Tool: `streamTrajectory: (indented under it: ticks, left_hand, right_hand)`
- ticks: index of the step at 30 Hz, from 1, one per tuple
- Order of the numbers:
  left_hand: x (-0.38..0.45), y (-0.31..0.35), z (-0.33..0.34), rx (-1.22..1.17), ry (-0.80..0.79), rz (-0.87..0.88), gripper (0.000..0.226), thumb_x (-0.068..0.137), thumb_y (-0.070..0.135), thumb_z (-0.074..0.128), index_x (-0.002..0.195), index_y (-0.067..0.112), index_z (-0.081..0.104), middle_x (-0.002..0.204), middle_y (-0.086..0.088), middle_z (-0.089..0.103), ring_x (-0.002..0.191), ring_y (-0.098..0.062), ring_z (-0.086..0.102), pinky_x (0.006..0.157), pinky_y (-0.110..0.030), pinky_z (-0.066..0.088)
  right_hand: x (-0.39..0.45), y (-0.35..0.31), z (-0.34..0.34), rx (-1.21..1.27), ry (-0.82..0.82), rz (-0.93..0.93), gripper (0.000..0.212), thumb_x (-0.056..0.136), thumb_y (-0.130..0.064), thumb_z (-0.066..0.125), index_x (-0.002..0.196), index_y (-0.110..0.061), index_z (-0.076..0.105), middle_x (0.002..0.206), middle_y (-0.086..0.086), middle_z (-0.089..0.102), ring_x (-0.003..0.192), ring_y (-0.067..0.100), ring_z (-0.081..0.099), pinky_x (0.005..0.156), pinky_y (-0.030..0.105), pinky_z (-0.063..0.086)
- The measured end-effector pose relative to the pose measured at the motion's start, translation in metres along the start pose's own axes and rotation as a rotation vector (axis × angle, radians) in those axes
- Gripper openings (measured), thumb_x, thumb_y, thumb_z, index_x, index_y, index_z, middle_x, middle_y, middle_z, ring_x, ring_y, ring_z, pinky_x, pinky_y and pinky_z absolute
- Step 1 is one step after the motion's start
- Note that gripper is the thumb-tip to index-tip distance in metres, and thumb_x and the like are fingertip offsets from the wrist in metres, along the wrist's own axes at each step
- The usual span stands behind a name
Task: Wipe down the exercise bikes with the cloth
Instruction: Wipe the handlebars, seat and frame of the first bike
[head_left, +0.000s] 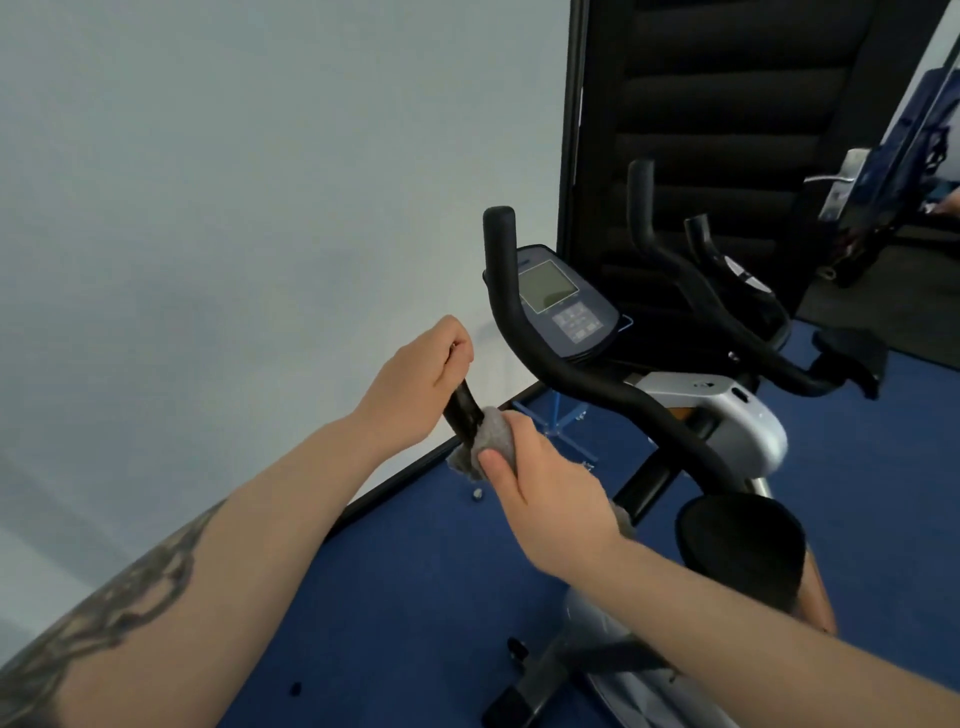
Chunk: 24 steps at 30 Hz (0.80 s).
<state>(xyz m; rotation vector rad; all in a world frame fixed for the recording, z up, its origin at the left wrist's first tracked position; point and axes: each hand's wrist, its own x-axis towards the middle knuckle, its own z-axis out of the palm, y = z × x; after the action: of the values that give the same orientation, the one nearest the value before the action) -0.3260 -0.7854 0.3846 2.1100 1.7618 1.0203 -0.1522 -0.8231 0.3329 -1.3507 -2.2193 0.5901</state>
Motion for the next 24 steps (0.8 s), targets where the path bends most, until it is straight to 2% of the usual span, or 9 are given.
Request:
streamTrajectory:
  ticks: [3,5,9,10,12,14,17,20,24]
  left_hand:
    - [0.000,0.000,0.002,-0.017,0.033,0.003,0.014,0.104,0.026,0.041,0.094,0.019,0.049,0.077,0.002,0.058,0.070,-0.018,0.053,0.064,-0.035,0.045]
    - [-0.001,-0.001,0.002,-0.035,0.051,0.000,0.013,0.103,0.026,0.042,0.094,0.020,0.049,0.078,0.001,0.058,0.071,-0.018,0.055,0.066,-0.036,0.047]
    - [-0.001,-0.004,0.004,-0.055,0.039,-0.007,0.013,0.103,0.026,0.043,0.091,0.023,0.048,0.077,0.001,0.057,0.070,-0.019,0.053,0.065,-0.036,0.045]
    - [-0.001,-0.003,0.004,-0.055,0.044,-0.004,0.014,0.103,0.026,0.043,0.090,0.024,0.048,0.076,0.001,0.056,0.069,-0.019,0.051,0.064,-0.036,0.044]
    - [-0.001,-0.002,0.005,-0.044,0.065,0.005,0.014,0.103,0.025,0.042,0.090,0.023,0.048,0.076,0.000,0.056,0.068,-0.020,0.051,0.063,-0.038,0.045]
    - [-0.001,0.001,0.005,-0.033,0.080,0.011,0.014,0.103,0.025,0.042,0.092,0.020,0.049,0.077,0.000,0.057,0.070,-0.021,0.053,0.066,-0.042,0.047]
    - [-0.003,0.002,0.007,-0.032,0.109,-0.001,0.015,0.103,0.024,0.041,0.092,0.018,0.049,0.080,-0.004,0.060,0.075,-0.027,0.058,0.070,-0.047,0.049]
    - [-0.005,0.003,0.010,0.002,0.146,-0.004,0.014,0.104,0.024,0.040,0.092,0.019,0.048,0.080,-0.004,0.060,0.074,-0.028,0.057,0.069,-0.048,0.048]
    - [-0.007,0.005,0.019,0.060,0.240,-0.010,0.014,0.104,0.021,0.038,0.095,0.020,0.048,0.083,0.003,0.057,0.075,-0.019,0.054,0.069,-0.038,0.045]
  right_hand:
    - [0.029,-0.017,0.004,-0.138,-0.035,-0.011,0.028,0.103,-0.042,0.026,0.114,-0.019,0.038,0.090,-0.005,0.047,0.072,0.023,0.051,0.052,0.031,0.029]
    - [0.035,-0.023,0.005,-0.110,0.010,-0.010,0.030,0.103,-0.046,0.026,0.110,-0.019,0.037,0.089,-0.003,0.051,0.071,0.024,0.053,0.052,0.032,0.030]
    - [-0.008,0.003,0.008,-0.312,0.128,-0.091,0.061,0.092,-0.060,0.006,0.137,-0.025,0.029,0.107,-0.004,0.059,0.072,0.021,0.066,0.052,0.031,0.040]
    - [-0.014,0.007,0.007,-0.302,0.126,-0.084,0.061,0.091,-0.061,0.003,0.134,-0.027,0.029,0.105,-0.005,0.059,0.072,0.021,0.066,0.053,0.031,0.042]
    - [-0.002,0.004,0.007,-0.213,0.099,-0.042,0.040,0.094,-0.057,0.009,0.114,-0.030,0.030,0.093,-0.004,0.059,0.071,0.026,0.063,0.056,0.035,0.044]
    - [0.017,-0.009,0.010,-0.111,0.091,0.039,0.028,0.098,-0.052,0.015,0.098,-0.028,0.029,0.077,-0.006,0.051,0.068,0.026,0.056,0.057,0.035,0.039]
    - [0.015,-0.008,0.011,-0.190,0.122,-0.026,0.039,0.099,-0.054,0.019,0.112,-0.022,0.037,0.091,-0.004,0.056,0.072,0.026,0.060,0.056,0.033,0.034]
    - [-0.012,0.016,-0.004,-0.240,-0.034,-0.131,0.048,0.100,-0.053,0.021,0.135,-0.021,0.030,0.114,0.000,0.057,0.077,0.025,0.061,0.057,0.033,0.037]
    - [-0.005,0.029,-0.037,-0.149,-0.457,-0.108,0.049,0.103,-0.050,0.027,0.139,-0.017,0.023,0.113,0.007,0.054,0.078,0.022,0.050,0.070,0.037,0.038]
